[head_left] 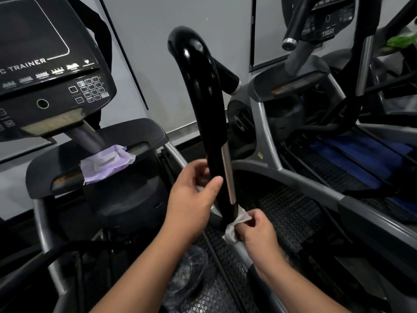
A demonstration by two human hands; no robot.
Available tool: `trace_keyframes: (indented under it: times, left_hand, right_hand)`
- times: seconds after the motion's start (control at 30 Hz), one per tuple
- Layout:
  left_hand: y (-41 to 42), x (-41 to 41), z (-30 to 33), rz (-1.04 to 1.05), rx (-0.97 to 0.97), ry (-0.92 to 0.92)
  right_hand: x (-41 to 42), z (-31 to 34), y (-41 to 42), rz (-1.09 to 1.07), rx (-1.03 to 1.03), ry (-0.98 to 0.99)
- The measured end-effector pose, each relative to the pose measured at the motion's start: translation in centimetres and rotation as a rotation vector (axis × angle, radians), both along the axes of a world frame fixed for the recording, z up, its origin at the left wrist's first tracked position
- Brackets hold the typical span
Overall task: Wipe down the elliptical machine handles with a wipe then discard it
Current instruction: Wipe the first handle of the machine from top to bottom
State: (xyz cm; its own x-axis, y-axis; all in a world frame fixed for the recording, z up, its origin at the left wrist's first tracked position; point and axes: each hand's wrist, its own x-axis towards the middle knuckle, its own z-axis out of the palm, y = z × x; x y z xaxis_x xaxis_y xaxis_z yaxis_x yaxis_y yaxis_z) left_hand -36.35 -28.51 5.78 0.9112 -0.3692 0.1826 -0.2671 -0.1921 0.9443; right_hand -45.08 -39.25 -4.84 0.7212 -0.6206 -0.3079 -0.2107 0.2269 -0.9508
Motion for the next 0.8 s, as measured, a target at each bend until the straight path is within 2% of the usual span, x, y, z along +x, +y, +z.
trace_keyframes:
  times: [0.13, 0.3, 0.47, 0.57, 0.7, 0.8]
  left_hand:
    - [1.6, -2.3, -4.4, 0.168, 0.073, 0.138]
    - [1.3, -6.2, -8.1, 0.055, 0.170, 0.366]
    - [0.0, -6.6, -8.4, 0.084, 0.163, 0.300]
    - [-0.4, -5.7, -8.0, 0.175, 0.107, 0.248]
    - [-1.0, -3.8, -6.2, 0.256, -0.052, 0.285]
    - [-1.6, -2.4, -5.8, 0.296, -0.109, 0.316]
  right_hand:
    - [0.5, 0.8, -0.6, -0.025, -0.063, -0.037]
    - [0.4, 0.6, -0.4, -0.043, -0.028, -0.060]
    - [0.2, 1.2, 0.2, 0.004, 0.008, -0.096]
    - [0.4, 1.4, 0.7, 0.052, -0.134, -0.108]
    - [0.5, 1.5, 0.7, 0.091, -0.287, -0.160]
    - [0.7, 1.5, 0.3, 0.086, -0.264, -0.180]
